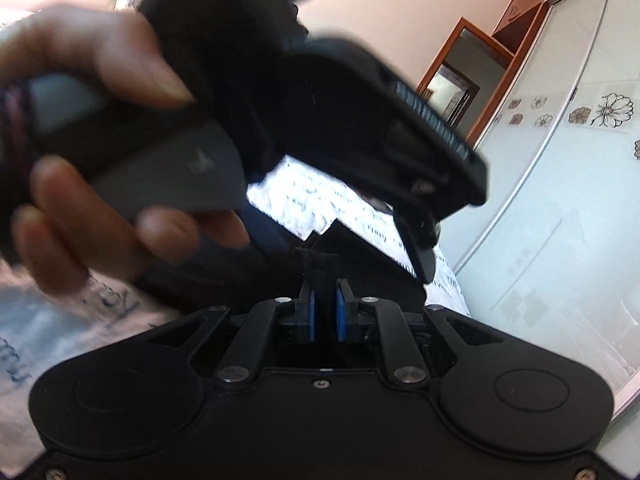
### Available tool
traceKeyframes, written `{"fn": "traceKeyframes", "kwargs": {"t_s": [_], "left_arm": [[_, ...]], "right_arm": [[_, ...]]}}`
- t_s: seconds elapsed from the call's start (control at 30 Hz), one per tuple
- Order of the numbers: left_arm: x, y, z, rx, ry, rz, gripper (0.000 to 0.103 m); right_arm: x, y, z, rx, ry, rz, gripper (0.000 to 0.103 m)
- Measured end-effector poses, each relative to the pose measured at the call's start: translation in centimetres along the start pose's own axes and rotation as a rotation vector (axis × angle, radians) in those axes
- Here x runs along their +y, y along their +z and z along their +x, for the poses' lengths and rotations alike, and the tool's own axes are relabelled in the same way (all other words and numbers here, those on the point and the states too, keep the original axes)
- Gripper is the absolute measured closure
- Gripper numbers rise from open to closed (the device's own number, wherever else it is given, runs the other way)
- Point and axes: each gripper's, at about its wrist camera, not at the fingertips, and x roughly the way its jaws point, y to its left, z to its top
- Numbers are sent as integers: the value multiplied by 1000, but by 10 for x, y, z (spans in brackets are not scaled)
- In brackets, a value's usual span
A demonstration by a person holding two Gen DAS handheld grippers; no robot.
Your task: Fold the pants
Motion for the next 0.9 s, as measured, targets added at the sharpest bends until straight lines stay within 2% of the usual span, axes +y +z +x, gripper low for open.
{"fn": "traceKeyframes", "kwargs": {"t_s": [0.13, 0.17, 0.23, 0.27, 0.3, 0.4, 0.53, 0.6, 0.77, 0.9], "left_arm": [[15, 8, 2, -1, -32, -132, 2], [17, 11, 1, -9, -45, -149, 7], [21, 13, -3, -33, -75, -157, 30], [22, 14, -6, -42, -78, -157, 54], [22, 14, -10, -54, -64, -149, 68], [16, 15, -30, -119, 47, -55, 84], [7, 14, -68, -186, 211, 101, 94], [9, 15, -88, -216, 278, 144, 94], [31, 17, -128, -269, 435, 141, 94], [63, 22, -147, -266, 541, 92, 93]], "right_arm": [[-12, 4, -6, -27, -7, 87, 92], [-15, 5, -8, -32, 0, 112, 92], [-17, 6, -9, -41, 9, 144, 92], [-17, 8, -10, -42, 13, 147, 92], [-17, 10, -11, -43, 16, 148, 92], [-18, 10, -12, -49, 60, 162, 92], [-6, 23, -8, -68, 166, 190, 92], [4, 28, -2, -84, 211, 182, 92], [31, 44, 12, -120, 357, 179, 91], [52, 53, 24, -129, 429, 162, 91]]}}
